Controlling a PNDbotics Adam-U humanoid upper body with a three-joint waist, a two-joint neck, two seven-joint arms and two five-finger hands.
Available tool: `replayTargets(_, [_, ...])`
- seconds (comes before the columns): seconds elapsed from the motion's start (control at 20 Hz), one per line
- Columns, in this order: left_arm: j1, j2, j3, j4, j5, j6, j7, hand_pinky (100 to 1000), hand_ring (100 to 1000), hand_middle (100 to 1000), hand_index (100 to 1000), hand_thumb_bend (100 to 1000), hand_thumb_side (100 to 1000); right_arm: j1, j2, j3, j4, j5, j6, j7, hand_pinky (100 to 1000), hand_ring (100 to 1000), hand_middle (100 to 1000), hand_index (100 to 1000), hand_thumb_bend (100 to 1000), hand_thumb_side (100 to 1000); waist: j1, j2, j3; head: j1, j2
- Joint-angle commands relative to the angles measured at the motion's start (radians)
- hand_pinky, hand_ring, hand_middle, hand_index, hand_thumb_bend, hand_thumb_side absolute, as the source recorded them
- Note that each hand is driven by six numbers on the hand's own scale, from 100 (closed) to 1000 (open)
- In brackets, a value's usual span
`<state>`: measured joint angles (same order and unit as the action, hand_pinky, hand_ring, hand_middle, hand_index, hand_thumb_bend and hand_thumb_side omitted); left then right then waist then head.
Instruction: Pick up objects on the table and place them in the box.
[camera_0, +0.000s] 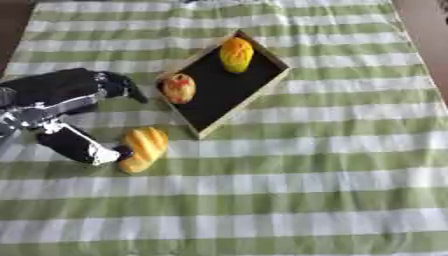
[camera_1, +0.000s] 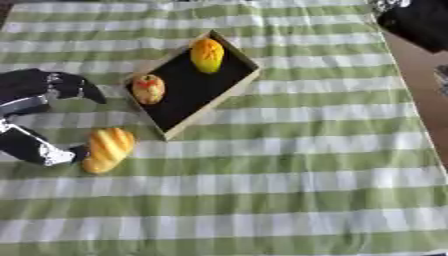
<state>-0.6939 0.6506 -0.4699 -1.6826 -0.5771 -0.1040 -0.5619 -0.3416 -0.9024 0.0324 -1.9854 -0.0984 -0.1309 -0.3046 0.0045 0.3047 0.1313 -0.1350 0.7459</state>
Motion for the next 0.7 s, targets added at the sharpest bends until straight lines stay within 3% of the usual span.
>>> replayTargets(0.05, [-0.004,-0.005,0.0,0.035,-0.041,-0.013,0.02,777,860,816,860,398,352,-0.006,-0.023,-0.008,-0.015,-0.002,-0.001,-0.002,879,843,622,791,100,470,-0.001,-0.016,-0.001,0.001,-0.01])
replayTargets(0.25, [0.001,-0.022,-0.007,0.084,-0.075,-0.032,0.02,780,859,819,862,402,336,-0.006,-0.021,-0.008,-0.015,-0.004,-0.001,-0.001,879,844,622,791,100,470,-0.002,-0.015,-0.002,0.001,-0.009])
replayTargets(0.7, [-0.003,-0.049,-0.027,0.149,-0.095,-0.06,-0.03,770,845,799,843,413,406,-0.007,-0.019,-0.008,-0.015,-0.006,-0.003,-0.001,880,845,623,792,100,470,-0.004,-0.015,-0.004,0.002,-0.008])
